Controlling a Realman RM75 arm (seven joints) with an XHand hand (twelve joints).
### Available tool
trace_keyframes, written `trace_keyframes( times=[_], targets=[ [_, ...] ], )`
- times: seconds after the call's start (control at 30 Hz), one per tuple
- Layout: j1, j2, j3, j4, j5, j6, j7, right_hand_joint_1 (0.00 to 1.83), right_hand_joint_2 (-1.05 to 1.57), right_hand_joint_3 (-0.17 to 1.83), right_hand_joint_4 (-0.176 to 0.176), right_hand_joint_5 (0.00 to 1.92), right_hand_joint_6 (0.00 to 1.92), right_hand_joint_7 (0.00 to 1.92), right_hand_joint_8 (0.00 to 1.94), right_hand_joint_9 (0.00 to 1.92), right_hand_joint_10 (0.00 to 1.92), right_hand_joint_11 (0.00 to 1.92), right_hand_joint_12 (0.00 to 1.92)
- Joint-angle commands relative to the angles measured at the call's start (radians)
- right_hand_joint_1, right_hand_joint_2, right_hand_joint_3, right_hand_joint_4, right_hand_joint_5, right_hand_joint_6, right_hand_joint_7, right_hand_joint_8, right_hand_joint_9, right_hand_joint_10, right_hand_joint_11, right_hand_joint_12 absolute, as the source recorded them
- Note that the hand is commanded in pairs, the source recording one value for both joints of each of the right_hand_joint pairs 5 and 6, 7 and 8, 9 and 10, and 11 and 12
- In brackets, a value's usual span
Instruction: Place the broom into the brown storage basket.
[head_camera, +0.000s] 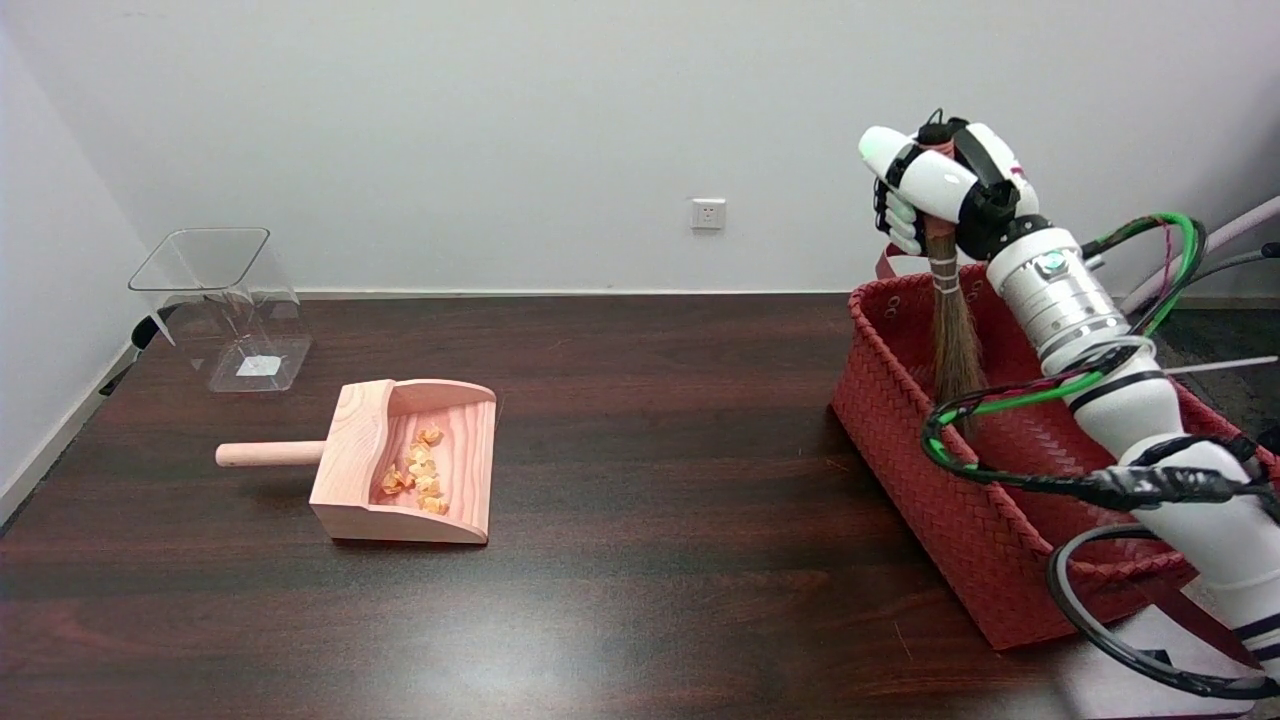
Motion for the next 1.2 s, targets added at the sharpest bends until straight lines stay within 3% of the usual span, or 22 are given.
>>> trace_keyframes(
  times=[0.03, 0.6, 1.0, 1.2],
  targets=[
    [-0.084, -0.024, -0.137, -0.066, -0.036, 0.236, 0.005, 0.86, 1.56, 0.58, 0.0, 1.83, 1.83, 1.92, 1.92, 1.83, 1.83, 1.83, 1.83],
    [-0.014, 0.0, -0.342, -0.178, -0.068, 0.377, 0.081, 0.86, 1.52, 0.61, 0.0, 1.84, 1.84, 1.92, 1.92, 1.84, 1.84, 1.84, 1.84],
    [-0.001, 0.0, -0.354, -0.18, -0.097, 0.377, 0.093, 0.85, 1.53, 0.61, 0.0, 1.83, 1.83, 1.92, 1.92, 1.83, 1.83, 1.83, 1.83],
    [-0.001, 0.0, -0.329, -0.162, -0.135, 0.385, 0.083, 0.84, 1.53, 0.59, 0.0, 1.68, 1.68, 1.92, 1.92, 1.68, 1.68, 1.68, 1.68]
  ],
)
